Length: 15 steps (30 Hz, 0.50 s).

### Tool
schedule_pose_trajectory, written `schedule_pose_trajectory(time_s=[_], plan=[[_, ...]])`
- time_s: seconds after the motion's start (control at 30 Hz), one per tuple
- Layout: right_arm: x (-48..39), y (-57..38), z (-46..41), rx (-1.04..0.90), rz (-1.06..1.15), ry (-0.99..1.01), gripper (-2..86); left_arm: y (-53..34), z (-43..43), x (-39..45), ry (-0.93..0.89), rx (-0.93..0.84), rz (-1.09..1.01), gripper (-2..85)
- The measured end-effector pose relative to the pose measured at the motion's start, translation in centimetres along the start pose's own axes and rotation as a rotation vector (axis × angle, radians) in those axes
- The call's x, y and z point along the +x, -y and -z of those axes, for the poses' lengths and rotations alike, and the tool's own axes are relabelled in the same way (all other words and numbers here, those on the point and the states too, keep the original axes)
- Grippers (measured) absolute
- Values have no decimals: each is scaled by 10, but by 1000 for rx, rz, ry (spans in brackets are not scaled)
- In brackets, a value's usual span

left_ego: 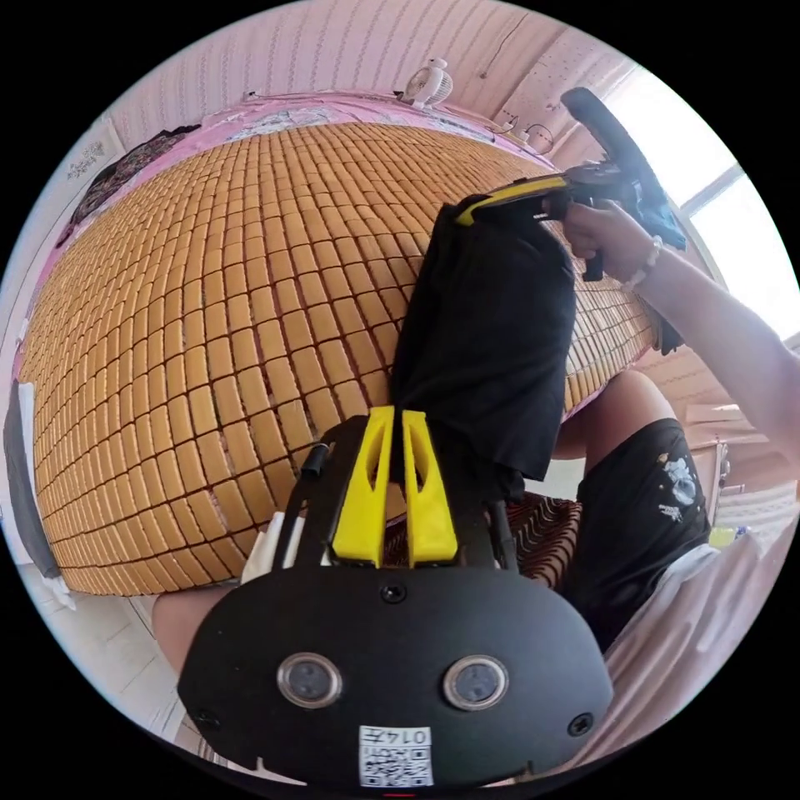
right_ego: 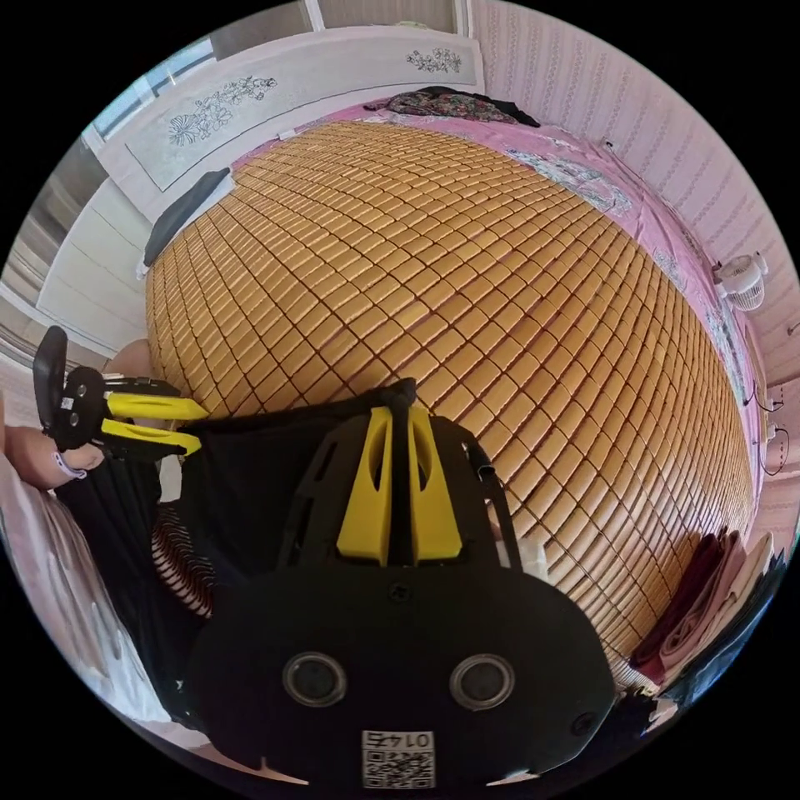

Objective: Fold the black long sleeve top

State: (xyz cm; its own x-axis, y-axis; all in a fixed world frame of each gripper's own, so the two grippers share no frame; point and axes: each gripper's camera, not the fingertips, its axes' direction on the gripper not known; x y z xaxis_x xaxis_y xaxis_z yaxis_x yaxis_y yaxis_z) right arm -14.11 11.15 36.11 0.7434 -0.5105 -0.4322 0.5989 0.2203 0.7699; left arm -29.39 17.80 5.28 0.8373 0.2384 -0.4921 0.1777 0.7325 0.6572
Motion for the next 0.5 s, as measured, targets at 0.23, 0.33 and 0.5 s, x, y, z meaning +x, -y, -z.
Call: schedule_pose_trajectory(time_s=[0.23, 0.33, 0.5], plan=[[-13, -49, 99, 224, -24, 112, 2, -35, 95, 13, -38, 148, -60, -9], [-31, -66, 144, 330, 9, 148, 1, -64, 152, 11, -15, 245, -46, -9], [-73, -43, 195, 468, 108, 222, 1, -113, 235, -11, 60, 361, 26, -9]])
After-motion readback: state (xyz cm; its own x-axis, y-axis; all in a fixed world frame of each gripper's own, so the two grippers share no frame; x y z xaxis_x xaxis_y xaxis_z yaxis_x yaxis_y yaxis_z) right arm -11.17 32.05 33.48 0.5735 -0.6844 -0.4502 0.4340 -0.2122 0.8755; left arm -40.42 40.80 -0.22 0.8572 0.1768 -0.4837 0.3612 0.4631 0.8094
